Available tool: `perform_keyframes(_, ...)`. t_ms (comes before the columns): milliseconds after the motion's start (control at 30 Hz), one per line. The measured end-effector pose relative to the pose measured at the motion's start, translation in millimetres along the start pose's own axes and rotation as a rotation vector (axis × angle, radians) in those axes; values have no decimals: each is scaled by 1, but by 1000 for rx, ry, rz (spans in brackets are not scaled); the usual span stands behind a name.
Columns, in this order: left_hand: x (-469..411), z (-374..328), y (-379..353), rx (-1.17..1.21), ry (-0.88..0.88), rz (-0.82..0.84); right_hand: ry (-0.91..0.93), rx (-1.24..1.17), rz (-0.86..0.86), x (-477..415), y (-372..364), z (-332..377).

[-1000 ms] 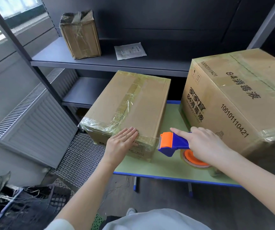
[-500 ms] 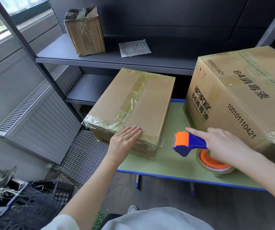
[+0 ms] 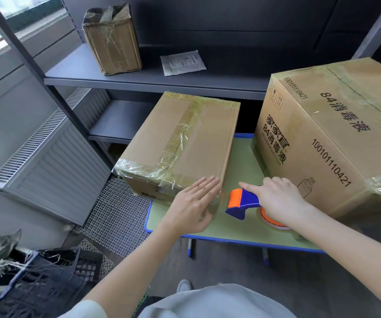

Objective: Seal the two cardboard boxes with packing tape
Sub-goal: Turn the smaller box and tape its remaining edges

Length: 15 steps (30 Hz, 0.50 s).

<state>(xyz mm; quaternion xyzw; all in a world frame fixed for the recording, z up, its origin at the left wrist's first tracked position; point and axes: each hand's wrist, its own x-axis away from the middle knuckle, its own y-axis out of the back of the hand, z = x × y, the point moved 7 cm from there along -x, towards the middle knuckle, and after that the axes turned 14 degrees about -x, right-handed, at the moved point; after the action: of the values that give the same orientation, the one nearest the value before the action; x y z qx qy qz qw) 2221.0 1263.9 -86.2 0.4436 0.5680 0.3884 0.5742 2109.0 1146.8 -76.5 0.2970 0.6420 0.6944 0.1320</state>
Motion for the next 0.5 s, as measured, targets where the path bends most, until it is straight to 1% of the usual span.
perform_keyframes(100,-5,-5,-3,28,10,23,3,-10,0,-4,-2,4)
perform_keyframes(200,-8,-5,-2,32,32,13,10,29,21,-14,-4,7)
perform_keyframes(267,-9,-5,-1,31,41,8,18,96,86,-20,-7,10)
perform_keyframes(333,-8,-4,-1,35,48,-3,31,167,192,-20,-18,13)
perform_keyframes(400,-6,-4,-3,44,75,-23,-28,107,243,-18,-25,6)
perform_keyframes(500,-9,-7,-9,-38,160,-121,-167,-25,138,-19,-13,-10)
